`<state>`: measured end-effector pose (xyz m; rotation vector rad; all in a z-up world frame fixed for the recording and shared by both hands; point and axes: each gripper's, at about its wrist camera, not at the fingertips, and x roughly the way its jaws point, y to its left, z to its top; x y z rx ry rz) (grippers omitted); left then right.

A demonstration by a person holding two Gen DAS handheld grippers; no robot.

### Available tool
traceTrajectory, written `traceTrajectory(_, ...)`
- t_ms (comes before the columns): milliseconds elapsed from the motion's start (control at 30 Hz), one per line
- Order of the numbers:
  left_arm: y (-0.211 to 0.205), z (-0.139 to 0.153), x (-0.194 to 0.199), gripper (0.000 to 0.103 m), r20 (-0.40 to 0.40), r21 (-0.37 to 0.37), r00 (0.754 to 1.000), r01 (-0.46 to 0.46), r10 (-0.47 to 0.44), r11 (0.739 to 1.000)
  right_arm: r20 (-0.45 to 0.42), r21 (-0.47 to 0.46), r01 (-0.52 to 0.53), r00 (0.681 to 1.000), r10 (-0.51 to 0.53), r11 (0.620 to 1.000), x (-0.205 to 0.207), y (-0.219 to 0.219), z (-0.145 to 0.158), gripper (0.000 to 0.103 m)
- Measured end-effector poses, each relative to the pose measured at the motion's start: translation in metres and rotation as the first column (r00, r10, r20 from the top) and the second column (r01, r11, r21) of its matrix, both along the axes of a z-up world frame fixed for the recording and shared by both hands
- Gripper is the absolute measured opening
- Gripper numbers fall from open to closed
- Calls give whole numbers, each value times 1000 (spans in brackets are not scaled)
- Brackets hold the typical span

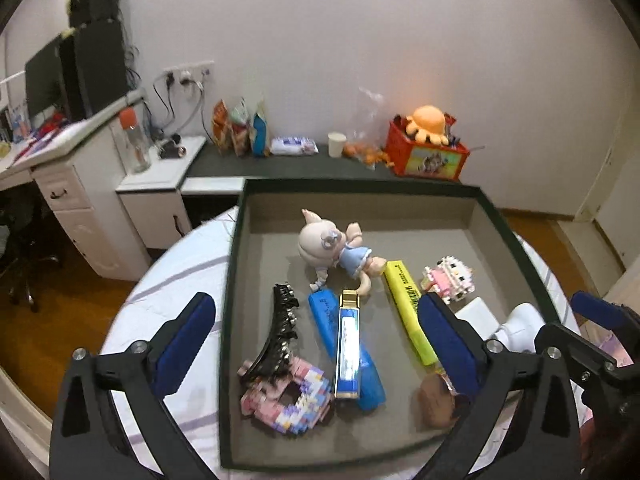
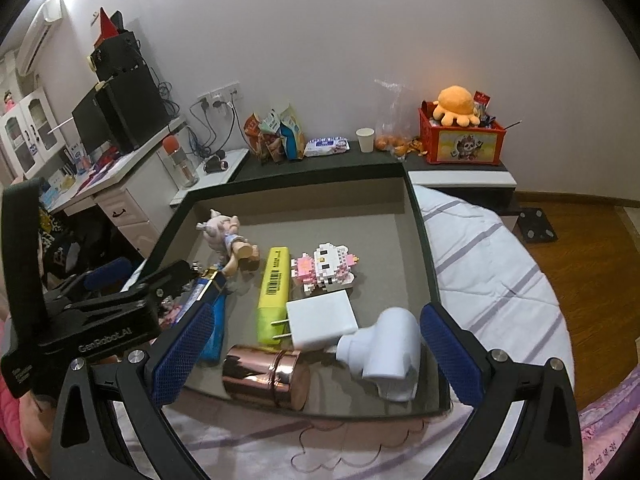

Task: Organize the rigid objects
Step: 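Carry the black hair clip with the left gripper into the box and release, then withdraw the open left gripper from the box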

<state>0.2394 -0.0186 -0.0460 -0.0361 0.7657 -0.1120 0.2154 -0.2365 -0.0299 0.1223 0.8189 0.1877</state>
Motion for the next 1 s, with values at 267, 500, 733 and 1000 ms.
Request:
traceTrajectory(267,6,24,-51,103,41,60,997,-74,72,995,48,6,50,998,-51,999,-42,-1,23,103)
traceTrajectory(500,10,37,-104,103,50,41,998,-51,49,998,86,-13,47,995,-46,999,-79,8,38,103)
traceTrajectory(733,17,50,-167,103,66,-20,998,-13,14,1000,139,-36,57,989,-51,998,-136,15,57,103)
traceTrajectory(1000,15,48,-212,103,72,-3,997,2,-2,1000,137,-28,94,987,-90,995,-183,11,48,103)
